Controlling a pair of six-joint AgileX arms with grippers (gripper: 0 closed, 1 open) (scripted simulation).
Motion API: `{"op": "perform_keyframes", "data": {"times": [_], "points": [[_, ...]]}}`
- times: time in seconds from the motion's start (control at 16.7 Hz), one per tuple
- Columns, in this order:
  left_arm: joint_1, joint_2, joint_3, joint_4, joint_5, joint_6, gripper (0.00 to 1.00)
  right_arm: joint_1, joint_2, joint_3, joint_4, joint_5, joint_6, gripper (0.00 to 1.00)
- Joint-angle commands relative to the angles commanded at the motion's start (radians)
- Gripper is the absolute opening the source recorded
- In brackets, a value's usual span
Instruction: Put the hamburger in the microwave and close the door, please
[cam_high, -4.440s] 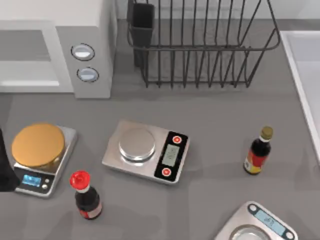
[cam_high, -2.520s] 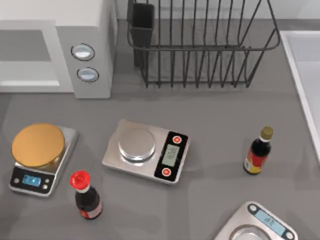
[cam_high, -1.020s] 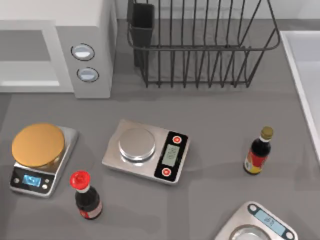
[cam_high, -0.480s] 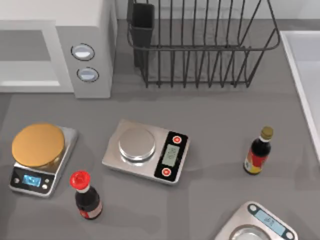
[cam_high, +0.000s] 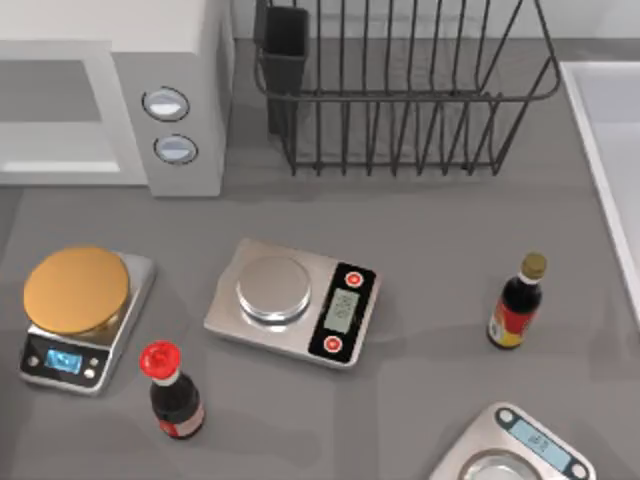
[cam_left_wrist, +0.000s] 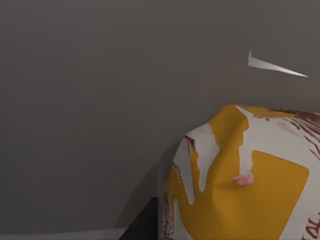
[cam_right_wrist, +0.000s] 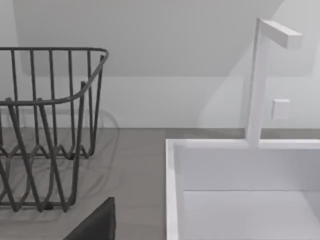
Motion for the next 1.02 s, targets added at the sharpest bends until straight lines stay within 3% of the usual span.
{"op": "perform_keyframes", "data": {"times": [0.18,0.24,0.48,1.02], "points": [[0.0,0.0,0.0,0.0,0.0,0.0,0.0,0.0,0.0,0.0,0.0,0.0,0.0,1.0],[0.004,-0.077,0.013,-0.089,-0.01,-0.021,0.0,0.0,0.0,0.0,0.0,0.0,0.0,1.0],[0.01,-0.092,0.033,-0.152,-0.016,-0.026,0.0,0.0,0.0,0.0,0.0,0.0,0.0,1.0],[0.0,-0.215,0.228,-0.456,-0.014,-0.031,0.0,0.0,0.0,0.0,0.0,0.0,0.0,1.0]]}}
